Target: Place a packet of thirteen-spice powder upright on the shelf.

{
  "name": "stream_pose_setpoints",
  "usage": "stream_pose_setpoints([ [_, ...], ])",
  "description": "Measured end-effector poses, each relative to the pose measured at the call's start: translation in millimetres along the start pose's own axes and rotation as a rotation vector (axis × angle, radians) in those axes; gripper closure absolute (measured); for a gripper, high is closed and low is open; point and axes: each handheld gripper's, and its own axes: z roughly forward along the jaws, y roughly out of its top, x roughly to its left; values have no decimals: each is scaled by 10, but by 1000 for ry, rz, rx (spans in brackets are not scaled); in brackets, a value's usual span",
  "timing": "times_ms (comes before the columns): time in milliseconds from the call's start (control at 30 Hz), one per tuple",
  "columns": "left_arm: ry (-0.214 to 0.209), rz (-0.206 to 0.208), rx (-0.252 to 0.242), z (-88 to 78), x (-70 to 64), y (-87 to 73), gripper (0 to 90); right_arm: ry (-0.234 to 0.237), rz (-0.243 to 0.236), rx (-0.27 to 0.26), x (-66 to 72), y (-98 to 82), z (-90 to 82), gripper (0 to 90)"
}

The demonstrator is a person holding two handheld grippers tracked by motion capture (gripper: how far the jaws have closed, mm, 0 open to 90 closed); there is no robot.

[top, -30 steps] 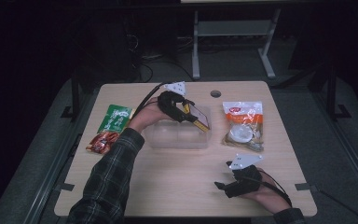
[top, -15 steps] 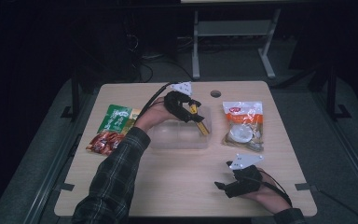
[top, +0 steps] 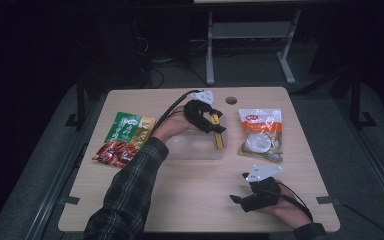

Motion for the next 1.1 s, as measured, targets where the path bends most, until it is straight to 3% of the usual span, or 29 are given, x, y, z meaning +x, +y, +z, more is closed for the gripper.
stream_pose_setpoints([
  [467, -15, -29, 33, 160, 12, -30, 309, 2, -4, -1, -4, 0, -1, 138],
  [567, -5, -41, 20, 148, 2, -12, 261, 2, -1, -2, -2, 1, 1, 138],
  [733, 21, -64, -9, 28, -17, 37, 181, 3, -1, -1, 0, 1, 0, 138],
  [933, 40, -88, -10, -177, -110, -17, 140, 1, -6, 2, -2, -2, 7, 138],
  [1100, 86, -99, 13, -366, -205, -95, 136, 0, -5, 9, 3, -2, 12, 138],
])
